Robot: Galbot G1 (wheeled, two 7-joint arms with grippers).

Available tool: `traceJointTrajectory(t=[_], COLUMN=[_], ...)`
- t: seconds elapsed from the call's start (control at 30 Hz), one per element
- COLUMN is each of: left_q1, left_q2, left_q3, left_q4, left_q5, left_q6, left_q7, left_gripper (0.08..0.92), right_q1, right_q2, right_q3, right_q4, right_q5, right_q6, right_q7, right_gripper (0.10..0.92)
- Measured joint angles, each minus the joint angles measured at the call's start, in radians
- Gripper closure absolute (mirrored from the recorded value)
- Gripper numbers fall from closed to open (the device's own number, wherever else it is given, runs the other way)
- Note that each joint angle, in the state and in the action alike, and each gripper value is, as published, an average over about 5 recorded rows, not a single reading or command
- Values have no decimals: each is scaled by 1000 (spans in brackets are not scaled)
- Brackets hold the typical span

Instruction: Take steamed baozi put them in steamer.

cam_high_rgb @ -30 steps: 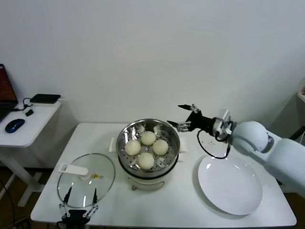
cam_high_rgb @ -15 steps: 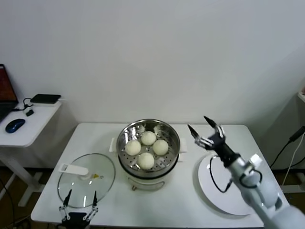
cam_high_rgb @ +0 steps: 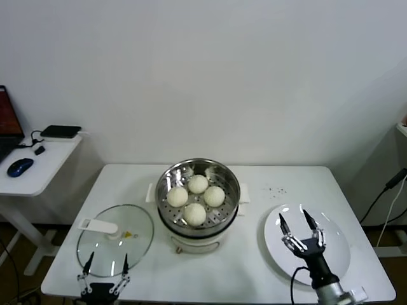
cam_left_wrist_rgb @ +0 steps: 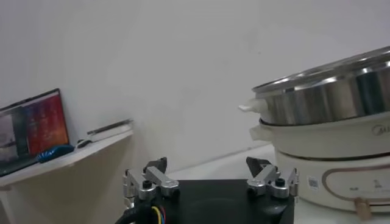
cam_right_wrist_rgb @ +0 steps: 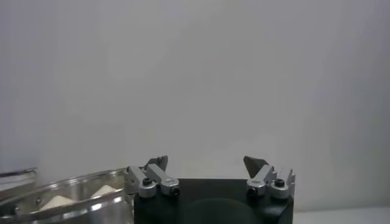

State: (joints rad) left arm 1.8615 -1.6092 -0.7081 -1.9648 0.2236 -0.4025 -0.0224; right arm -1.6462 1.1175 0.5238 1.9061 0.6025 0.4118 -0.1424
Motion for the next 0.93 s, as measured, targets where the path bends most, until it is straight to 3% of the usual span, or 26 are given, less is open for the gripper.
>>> traceJointTrajectory(t=[0.93], left_q1=[-3], left_q2=[0], left_q3=[2], left_q4=[-14], left_q5=[-30], left_q6=[19], left_q7=[5], left_gripper=[177], right_q1=[-118], right_q2=[137], right_q3=[15], right_q4=[9], right_q5=[-111], right_q6=[40], right_q7=[40], right_gripper=[203])
